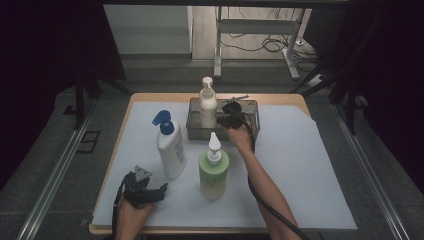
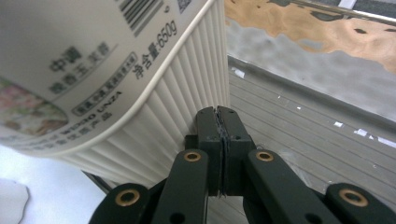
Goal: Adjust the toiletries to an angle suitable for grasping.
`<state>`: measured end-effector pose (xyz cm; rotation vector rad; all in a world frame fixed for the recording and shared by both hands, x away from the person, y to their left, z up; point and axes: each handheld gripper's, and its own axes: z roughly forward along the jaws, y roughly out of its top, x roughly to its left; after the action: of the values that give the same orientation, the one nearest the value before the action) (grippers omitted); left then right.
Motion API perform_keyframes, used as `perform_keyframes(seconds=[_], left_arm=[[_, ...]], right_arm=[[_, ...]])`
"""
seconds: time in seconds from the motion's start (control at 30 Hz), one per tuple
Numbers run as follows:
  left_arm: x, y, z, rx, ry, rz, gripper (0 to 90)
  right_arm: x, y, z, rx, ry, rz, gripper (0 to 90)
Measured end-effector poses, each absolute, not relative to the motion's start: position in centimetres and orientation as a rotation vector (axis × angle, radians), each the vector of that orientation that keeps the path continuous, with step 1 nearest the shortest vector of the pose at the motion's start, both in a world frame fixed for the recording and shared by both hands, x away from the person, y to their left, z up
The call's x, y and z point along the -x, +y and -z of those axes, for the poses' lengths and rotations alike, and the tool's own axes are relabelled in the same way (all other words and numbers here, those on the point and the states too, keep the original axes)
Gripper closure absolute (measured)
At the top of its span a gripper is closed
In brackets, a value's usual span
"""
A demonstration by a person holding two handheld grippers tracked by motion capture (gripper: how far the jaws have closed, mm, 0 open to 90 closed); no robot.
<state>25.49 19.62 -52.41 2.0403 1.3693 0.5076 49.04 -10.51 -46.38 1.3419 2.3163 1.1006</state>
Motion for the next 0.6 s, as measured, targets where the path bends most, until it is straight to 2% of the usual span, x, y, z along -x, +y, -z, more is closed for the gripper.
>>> perform_keyframes(seconds=[0.6], left_arm=[[-25.5,19.6,52.4,-2.04,1.369,-0.508,12.1]], right_arm=[[-49.0,-8.8,46.5,-1.316,2.366,-1.109,88.6]])
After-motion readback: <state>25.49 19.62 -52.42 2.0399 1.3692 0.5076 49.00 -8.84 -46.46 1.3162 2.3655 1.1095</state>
